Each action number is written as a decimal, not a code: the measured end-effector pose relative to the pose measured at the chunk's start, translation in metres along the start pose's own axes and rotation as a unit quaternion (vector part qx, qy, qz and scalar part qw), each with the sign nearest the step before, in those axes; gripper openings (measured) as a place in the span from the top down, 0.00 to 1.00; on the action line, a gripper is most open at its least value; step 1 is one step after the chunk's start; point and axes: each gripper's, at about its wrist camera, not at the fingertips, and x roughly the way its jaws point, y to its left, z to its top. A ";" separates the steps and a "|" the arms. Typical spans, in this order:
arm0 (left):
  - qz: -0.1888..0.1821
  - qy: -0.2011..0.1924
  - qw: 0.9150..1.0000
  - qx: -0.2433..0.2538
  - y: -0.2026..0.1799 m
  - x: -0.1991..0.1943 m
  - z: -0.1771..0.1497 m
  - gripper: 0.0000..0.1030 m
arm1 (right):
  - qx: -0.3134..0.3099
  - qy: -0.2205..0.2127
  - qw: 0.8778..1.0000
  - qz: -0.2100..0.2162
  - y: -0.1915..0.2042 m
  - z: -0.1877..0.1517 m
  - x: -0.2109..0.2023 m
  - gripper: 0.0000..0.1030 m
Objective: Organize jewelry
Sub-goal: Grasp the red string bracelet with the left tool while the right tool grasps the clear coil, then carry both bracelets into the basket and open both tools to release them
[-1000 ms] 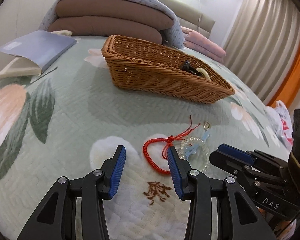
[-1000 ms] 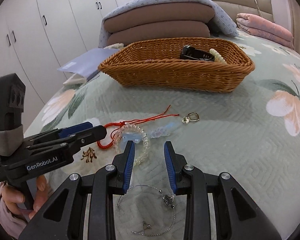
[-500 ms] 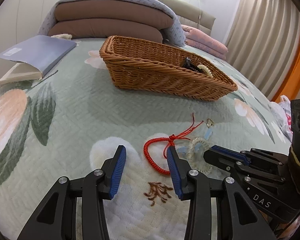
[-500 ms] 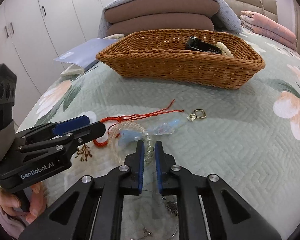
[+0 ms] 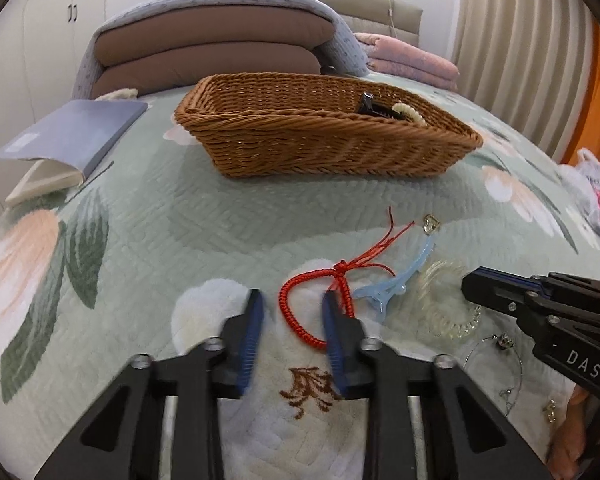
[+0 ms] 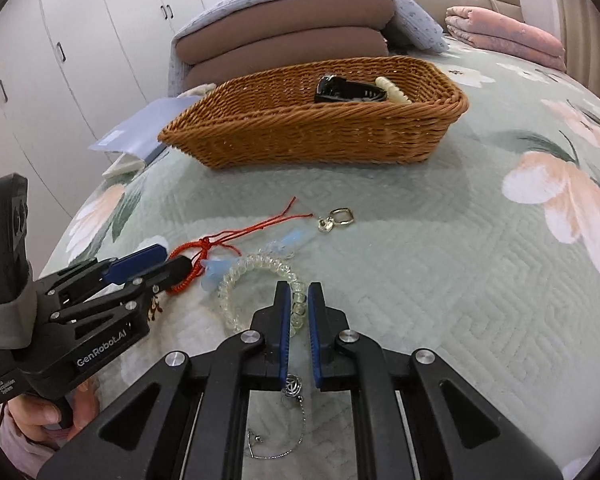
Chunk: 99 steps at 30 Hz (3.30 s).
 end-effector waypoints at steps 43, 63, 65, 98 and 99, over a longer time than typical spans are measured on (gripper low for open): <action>-0.075 -0.139 0.984 -0.084 0.031 -0.066 0.010 0.96 | 0.009 -0.118 0.991 0.056 -0.002 0.014 -0.055 0.89; -0.051 -0.159 0.976 -0.136 0.051 0.029 0.133 0.96 | 0.089 -0.165 0.982 0.002 -0.088 0.144 0.010 0.89; -0.051 -0.145 0.978 -0.140 0.054 0.039 0.133 0.96 | 0.093 -0.152 0.984 0.003 -0.089 0.144 0.018 0.89; -0.047 -0.168 0.979 -0.108 0.037 0.031 0.128 0.49 | 0.082 -0.142 0.986 -0.036 -0.086 0.135 0.023 0.69; -0.048 -0.170 0.978 -0.106 0.037 0.030 0.127 0.49 | 0.081 -0.145 0.986 -0.034 -0.085 0.135 0.021 0.69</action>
